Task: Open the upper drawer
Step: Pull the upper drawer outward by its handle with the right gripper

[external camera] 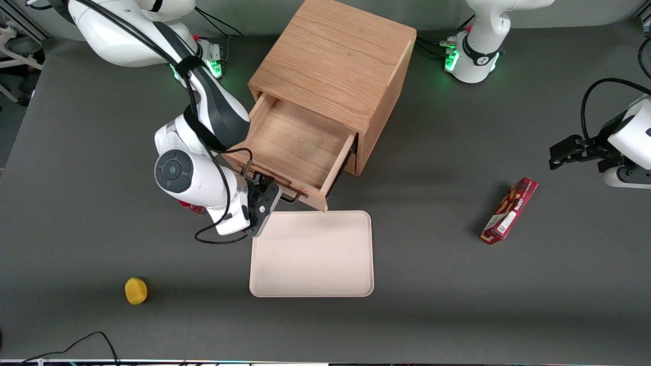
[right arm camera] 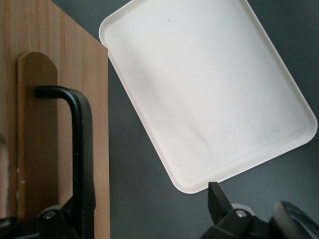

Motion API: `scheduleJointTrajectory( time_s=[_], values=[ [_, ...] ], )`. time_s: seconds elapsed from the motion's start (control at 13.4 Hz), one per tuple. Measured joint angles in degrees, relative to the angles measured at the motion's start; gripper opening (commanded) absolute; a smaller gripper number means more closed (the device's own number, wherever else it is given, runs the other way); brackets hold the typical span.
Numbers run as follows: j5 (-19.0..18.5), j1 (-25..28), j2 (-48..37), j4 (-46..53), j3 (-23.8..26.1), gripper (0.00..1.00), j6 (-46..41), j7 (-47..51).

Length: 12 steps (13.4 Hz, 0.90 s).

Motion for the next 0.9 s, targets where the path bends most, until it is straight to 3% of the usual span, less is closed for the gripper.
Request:
scheduleJointTrajectory(
  time_s=[0.9],
  values=[
    [0.0,-0.8,1.08,2.05,-1.87,1.0,0.0,-2.0]
  ],
)
